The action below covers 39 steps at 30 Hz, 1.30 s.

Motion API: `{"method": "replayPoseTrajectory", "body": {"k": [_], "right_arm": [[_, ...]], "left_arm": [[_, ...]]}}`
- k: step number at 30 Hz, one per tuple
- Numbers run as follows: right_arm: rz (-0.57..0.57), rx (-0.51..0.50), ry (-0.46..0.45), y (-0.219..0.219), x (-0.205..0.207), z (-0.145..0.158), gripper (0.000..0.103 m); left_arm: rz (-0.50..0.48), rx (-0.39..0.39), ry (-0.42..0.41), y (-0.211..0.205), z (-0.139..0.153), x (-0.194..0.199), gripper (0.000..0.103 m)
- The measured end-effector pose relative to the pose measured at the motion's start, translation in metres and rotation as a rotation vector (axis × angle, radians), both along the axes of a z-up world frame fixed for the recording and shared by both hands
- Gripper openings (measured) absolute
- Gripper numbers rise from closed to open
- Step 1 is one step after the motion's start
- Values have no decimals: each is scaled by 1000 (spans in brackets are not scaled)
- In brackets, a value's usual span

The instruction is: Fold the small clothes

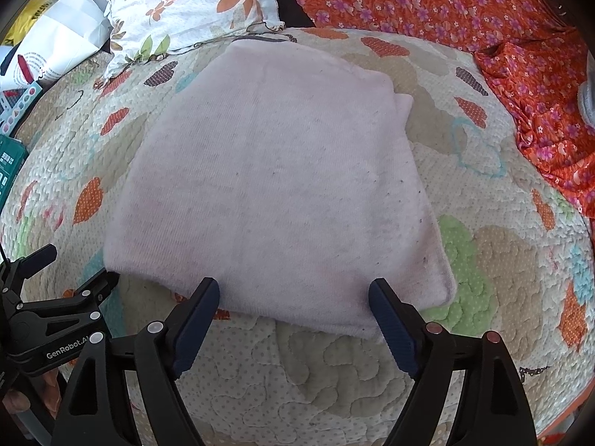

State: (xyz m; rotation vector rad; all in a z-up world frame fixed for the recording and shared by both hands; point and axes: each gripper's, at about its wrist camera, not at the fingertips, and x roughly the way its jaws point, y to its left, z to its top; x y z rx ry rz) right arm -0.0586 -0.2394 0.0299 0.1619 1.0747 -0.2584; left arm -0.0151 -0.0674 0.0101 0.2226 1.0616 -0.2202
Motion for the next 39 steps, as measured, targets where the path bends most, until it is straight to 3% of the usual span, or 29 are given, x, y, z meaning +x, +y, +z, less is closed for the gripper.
{"method": "replayPoseTrajectory", "body": {"k": [39], "right_arm": [[61,-110,59,21,5,-16,99]], "left_arm": [[45,-42,10,1,-4,-2,103]]}}
